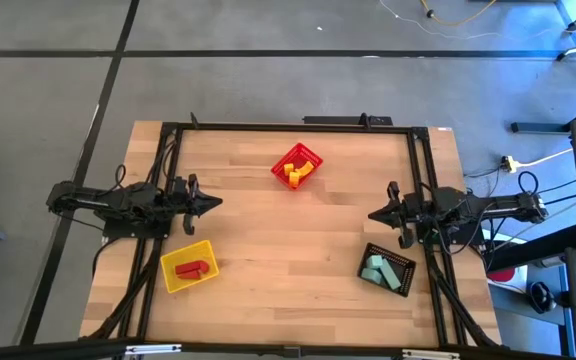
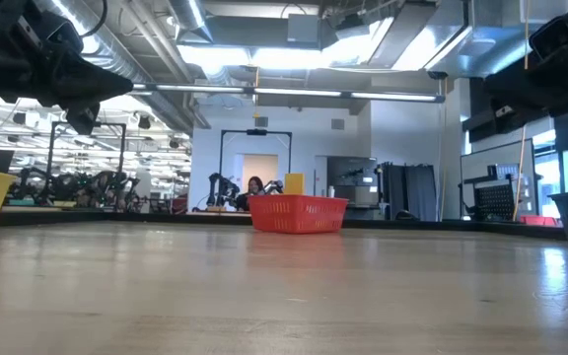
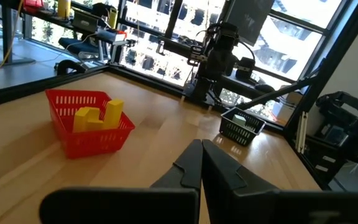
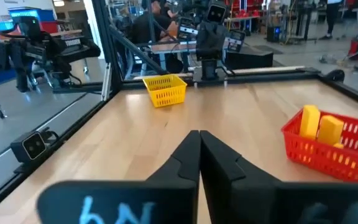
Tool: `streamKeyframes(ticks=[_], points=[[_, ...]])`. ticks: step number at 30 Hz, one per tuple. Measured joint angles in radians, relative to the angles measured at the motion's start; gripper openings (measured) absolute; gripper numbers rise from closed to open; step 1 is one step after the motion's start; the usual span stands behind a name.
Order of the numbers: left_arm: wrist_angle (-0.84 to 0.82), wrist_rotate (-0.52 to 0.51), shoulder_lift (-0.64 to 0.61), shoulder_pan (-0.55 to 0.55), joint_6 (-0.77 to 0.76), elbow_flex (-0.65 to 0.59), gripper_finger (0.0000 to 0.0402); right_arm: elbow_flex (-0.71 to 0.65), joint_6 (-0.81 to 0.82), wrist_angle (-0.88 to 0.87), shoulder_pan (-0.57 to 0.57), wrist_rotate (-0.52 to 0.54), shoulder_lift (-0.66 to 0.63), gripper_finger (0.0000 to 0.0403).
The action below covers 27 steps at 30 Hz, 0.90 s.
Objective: Sort & place blocks by color
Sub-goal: Return to Home Position
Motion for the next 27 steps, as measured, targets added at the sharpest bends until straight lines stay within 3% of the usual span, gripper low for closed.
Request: streamKeyframes(ticks=[27], points=[[0.000,0.002,0.000,0.000,0.000,0.000,0.0000,0.001,-0.001,0.000,0.000,-0.001,0.000,0.0020]])
